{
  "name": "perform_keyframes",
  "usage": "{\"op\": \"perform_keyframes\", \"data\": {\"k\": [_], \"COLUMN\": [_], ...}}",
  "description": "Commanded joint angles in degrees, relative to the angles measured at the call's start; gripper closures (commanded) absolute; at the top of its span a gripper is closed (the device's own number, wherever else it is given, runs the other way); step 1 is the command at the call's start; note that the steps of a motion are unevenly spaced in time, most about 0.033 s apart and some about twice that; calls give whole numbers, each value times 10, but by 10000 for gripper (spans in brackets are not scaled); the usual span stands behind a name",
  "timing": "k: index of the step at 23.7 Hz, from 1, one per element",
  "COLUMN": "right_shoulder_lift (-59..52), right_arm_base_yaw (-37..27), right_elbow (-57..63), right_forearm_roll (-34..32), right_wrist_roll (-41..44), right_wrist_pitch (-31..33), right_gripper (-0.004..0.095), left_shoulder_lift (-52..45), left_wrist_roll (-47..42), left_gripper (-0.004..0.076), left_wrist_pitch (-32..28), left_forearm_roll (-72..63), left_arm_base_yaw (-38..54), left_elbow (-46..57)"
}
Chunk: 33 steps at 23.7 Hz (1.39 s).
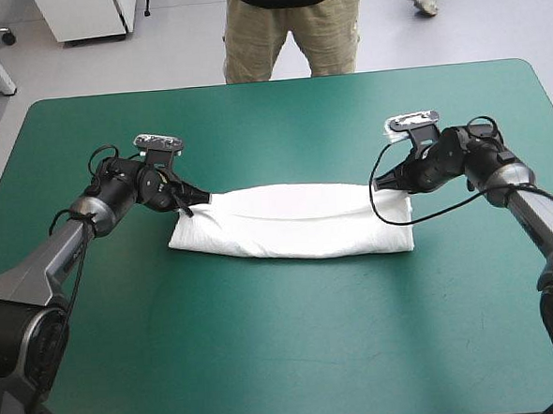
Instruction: Fold the cloth
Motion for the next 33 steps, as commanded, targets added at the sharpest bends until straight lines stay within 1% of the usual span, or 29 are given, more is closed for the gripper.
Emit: {"op": "perform_keyframes", "data": {"k": [1,2,3,5,6,7,8,9,10,11,12,13,14,15,16,17,18,20,22,26,28,31,33], "right_shoulder_lift": [-24,-27,-29,-36,-44,-53,-65,-79,-96,-110,-149,-164,-200,-213,-240,-250,-264,-268,-268,-266,-255,-238,-228], "right_arm_base_yaw": [-6,-9,-14,-27,-36,-45,-53,-63,-72,-78,-89,-94,-95,-95,-95,-95,-95,-95,-95,-96,-114,-146,-167], "right_elbow": [-27,-29,-32,-39,-41,-44,-45,-46,-46,-46,-46,-46,-46,-46,-46,-45,-41,-38,-26,30,52,71,75], "right_forearm_roll": [-2,-7,-11,-15,-16,-16,-16,-16,-17,-17,-17,-17,-26,-31,-44,-50,-66,-77,-77,-74,-58,20,95], "right_wrist_roll": [1,6,11,19,22,23,23,23,23,23,23,22,18,18,8,7,13,17,17,54,69,33,-22], "right_wrist_pitch": [-26,-25,-21,-9,-4,4,11,17,23,29,36,40,44,46,54,59,67,86,83,38,36,36,41], "right_gripper": [713,634,547,379,317,282,274,279,286,297,334,356,426,480,657,750,920,926,925,925,923,880,825], "left_shoulder_lift": [-27,-27,-27,-29,-29,-32,-34,-39,-42,-44,-47,-47,-47,-44,-37,-31,-19,6,38,103,128,142,146], "left_wrist_roll": [4,16,25,25,25,25,25,25,28,43,111,141,196,224,249,255,278,274,274,278,278,278,278], "left_gripper": [665,608,533,353,279,199,141,116,111,119,141,162,235,304,493,617,724,733,733,733,733,733,733], "left_wrist_pitch": [-24,-16,-5,14,20,28,33,37,42,46,51,54,54,63,70,76,83,87,85,74,73,74,78], "left_forearm_roll": [6,6,6,15,17,16,16,9,-3,-24,-89,-128,-196,-228,-269,-285,-303,-306,-313,-325,-325,-329,-329], "left_arm_base_yaw": [1,1,1,1,1,1,1,1,0,-5,-14,-20,-36,-48,-67,-77,-96,-120,-138,-151,-151,-151,-153], "left_elbow": [-26,-32,-38,-58,-68,-83,-99,-112,-129,-147,-168,-174,-176,-176,-168,-163,-154,-147,-145,-145,-145,-145,-145]}}
